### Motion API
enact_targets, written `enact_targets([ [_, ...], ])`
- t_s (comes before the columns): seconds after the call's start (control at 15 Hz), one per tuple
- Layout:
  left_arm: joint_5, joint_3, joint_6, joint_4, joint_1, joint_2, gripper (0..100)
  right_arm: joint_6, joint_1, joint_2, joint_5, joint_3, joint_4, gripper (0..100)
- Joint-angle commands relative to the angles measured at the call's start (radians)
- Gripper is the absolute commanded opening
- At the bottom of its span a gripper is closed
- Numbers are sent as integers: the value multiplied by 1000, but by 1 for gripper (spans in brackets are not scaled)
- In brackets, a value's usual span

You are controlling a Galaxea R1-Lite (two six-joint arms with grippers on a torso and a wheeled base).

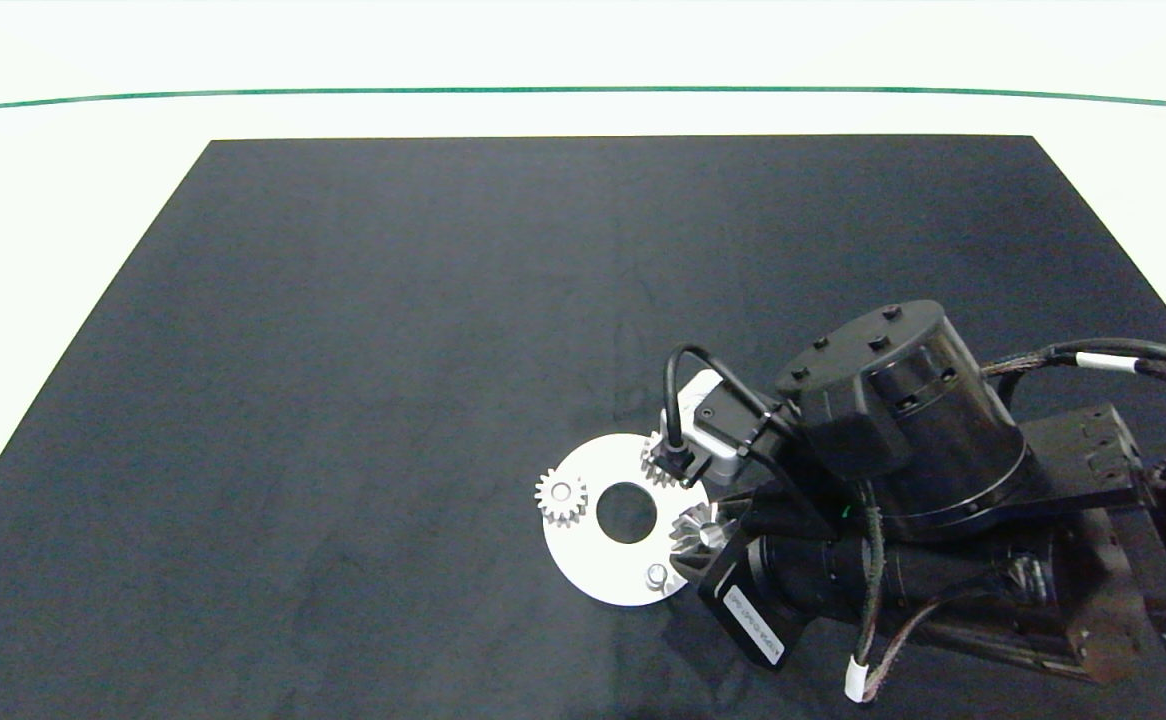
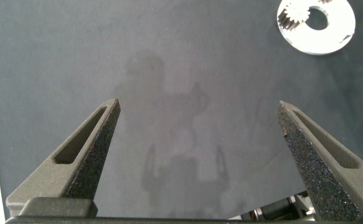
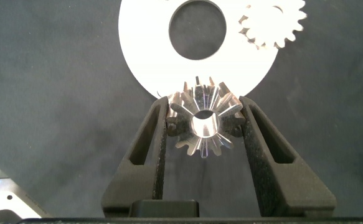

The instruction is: Remove an incorrectly installed larger gear and replace it with the correct smaller gear

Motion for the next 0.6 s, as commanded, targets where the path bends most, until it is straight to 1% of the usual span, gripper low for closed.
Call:
enact_targets([
  [0.07, 0, 1, 1, 3, -2, -2, 100, -1, 25, 60, -15, -23, 6, 25],
  [0.6, 0, 3, 1, 3, -2, -2, 100, 4, 42, 106, -15, -27, 4, 25],
])
